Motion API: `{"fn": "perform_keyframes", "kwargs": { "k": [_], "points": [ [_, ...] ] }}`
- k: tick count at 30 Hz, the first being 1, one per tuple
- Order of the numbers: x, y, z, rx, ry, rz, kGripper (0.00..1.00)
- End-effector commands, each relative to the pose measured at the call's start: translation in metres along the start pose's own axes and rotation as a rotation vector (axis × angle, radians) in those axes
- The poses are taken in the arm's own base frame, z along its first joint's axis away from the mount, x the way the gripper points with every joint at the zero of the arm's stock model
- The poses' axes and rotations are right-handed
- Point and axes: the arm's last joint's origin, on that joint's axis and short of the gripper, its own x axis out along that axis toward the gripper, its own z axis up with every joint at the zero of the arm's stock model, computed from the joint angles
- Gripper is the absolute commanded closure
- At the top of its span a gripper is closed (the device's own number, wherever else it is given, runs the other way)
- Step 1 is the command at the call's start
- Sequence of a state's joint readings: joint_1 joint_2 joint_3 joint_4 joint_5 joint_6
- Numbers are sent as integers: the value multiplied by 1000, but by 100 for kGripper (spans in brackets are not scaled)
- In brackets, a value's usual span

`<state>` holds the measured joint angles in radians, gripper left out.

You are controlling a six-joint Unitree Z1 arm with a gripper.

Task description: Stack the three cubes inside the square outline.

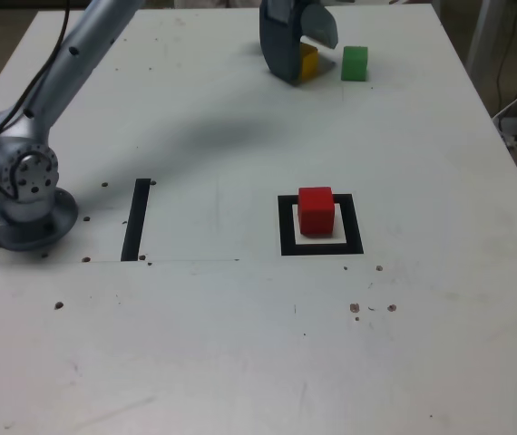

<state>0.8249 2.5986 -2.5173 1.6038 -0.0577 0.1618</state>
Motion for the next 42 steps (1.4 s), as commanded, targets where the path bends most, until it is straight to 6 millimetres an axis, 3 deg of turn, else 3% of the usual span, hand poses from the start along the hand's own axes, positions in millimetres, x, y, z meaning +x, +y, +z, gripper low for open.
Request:
{"fn": "perform_keyframes", "kwargs": {
  "k": [1,6,24,32,42],
  "points": [
    [3,-1,-2,-1,36,-3,55],
    [2,-2,-1,5,29,5,71],
    [-13,-12,-7,42,9,16,72],
    [-42,-48,-31,136,14,45,72],
    [-64,-118,-80,305,55,79,72]
  ]
}}
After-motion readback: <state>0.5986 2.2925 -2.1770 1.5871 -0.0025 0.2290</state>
